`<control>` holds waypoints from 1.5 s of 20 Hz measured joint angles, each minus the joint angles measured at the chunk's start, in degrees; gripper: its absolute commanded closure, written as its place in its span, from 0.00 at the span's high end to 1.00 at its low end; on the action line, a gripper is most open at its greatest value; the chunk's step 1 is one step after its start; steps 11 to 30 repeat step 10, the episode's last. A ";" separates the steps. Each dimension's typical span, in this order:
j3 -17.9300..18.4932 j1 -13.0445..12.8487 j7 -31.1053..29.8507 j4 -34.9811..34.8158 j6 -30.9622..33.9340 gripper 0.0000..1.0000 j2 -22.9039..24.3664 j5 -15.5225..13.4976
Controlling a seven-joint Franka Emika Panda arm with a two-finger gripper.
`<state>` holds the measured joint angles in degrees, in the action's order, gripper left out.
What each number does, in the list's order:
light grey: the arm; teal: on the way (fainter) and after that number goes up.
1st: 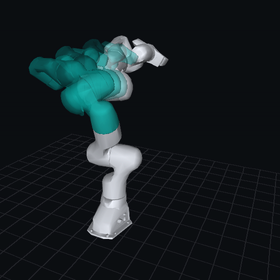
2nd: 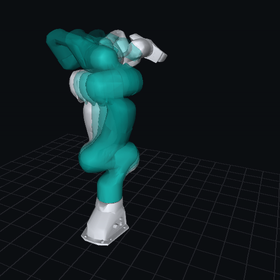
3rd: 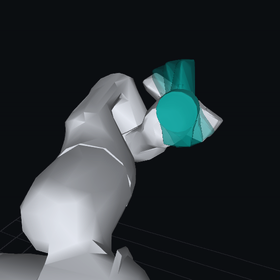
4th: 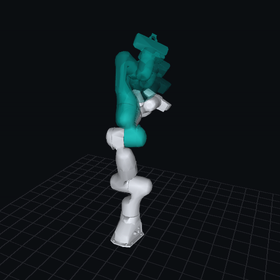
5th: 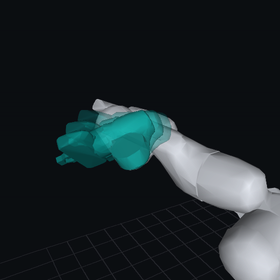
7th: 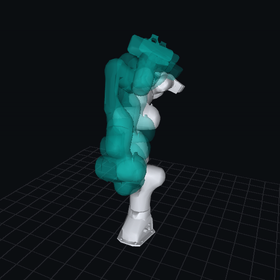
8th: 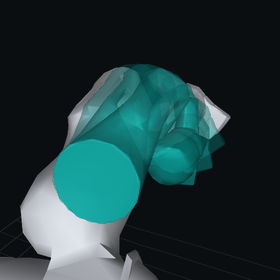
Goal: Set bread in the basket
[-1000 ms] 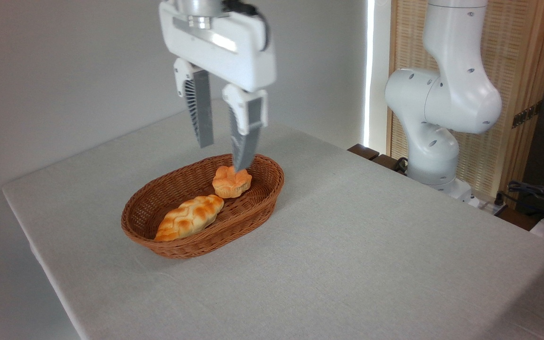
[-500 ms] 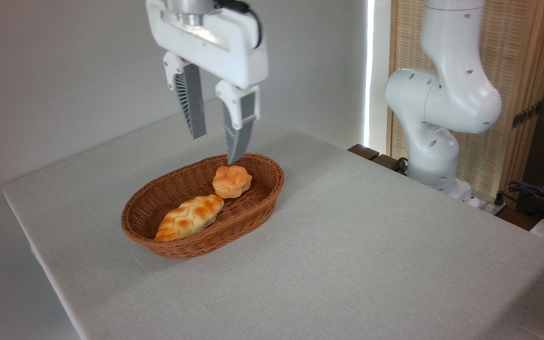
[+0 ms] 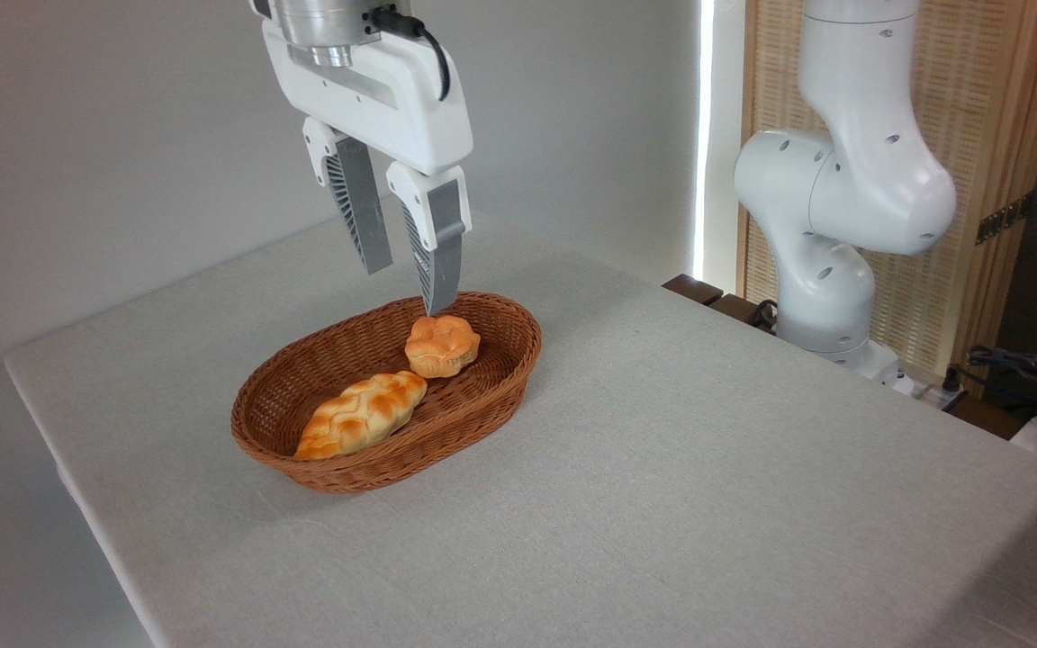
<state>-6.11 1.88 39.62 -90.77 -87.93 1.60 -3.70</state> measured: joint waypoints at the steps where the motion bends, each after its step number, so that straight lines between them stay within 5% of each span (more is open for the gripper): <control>1: -0.50 -0.01 -0.57 0.00 0.00 1.00 -0.18 0.46; 8: -0.76 0.06 -0.66 0.00 0.00 1.00 -0.54 2.84; 30: -0.76 0.07 -0.66 0.01 0.00 1.00 -0.54 2.93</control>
